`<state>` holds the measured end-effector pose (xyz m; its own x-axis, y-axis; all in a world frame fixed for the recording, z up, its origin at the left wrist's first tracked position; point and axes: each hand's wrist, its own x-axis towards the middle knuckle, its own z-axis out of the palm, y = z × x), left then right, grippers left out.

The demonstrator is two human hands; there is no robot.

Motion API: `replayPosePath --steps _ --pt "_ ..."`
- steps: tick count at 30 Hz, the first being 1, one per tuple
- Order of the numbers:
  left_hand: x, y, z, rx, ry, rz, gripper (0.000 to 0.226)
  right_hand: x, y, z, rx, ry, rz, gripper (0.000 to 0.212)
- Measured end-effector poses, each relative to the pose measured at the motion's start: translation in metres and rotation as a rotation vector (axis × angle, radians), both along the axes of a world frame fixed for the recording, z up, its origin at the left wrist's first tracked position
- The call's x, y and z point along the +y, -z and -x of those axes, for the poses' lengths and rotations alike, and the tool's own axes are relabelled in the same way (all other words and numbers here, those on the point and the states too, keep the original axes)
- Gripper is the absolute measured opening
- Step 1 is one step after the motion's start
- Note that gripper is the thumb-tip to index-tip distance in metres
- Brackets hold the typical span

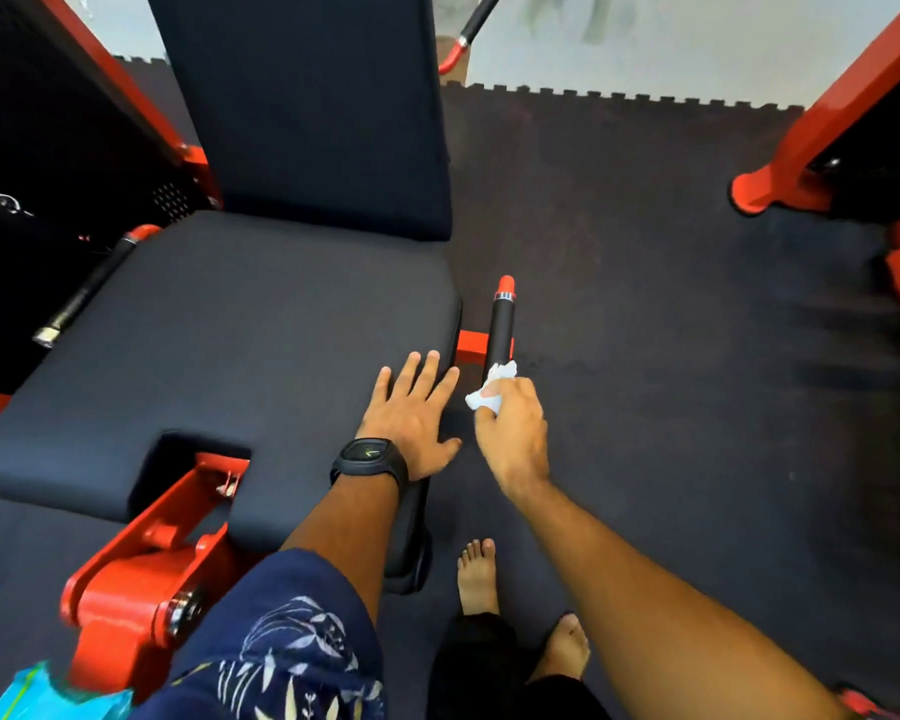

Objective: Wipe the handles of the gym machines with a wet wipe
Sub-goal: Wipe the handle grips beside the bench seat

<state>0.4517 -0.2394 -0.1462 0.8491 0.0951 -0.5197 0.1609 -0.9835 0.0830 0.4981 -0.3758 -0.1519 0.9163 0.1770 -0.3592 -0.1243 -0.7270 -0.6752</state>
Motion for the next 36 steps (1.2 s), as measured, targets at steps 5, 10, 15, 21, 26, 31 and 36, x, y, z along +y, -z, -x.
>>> replayPosePath --steps 5,10,15,21,26,31,36 --pt "0.005 0.015 0.003 -0.137 -0.049 0.012 0.089 -0.007 0.021 0.003 0.026 -0.037 -0.002 0.016" --pt "0.004 0.017 0.004 -0.181 -0.075 0.007 0.086 -0.003 0.027 -0.021 0.016 0.222 -0.066 0.012" --pt "0.003 0.022 0.005 -0.23 -0.078 -0.016 0.086 -0.007 0.038 -0.005 -0.035 0.139 -0.012 0.034" --pt "0.003 0.023 0.005 -0.242 -0.067 -0.045 0.085 -0.011 0.037 -0.002 -0.186 -0.208 0.094 0.031" --pt "0.003 0.024 0.005 -0.254 -0.065 -0.052 0.085 -0.015 0.048 -0.022 -0.281 -0.55 0.192 0.02" --pt "0.003 0.022 0.004 -0.23 -0.064 -0.057 0.084 -0.005 0.037 -0.033 -0.251 -0.414 0.239 0.02" --pt "0.004 0.024 0.004 -0.236 -0.062 -0.06 0.084 -0.005 0.045 -0.061 -0.172 -0.279 0.17 0.011"
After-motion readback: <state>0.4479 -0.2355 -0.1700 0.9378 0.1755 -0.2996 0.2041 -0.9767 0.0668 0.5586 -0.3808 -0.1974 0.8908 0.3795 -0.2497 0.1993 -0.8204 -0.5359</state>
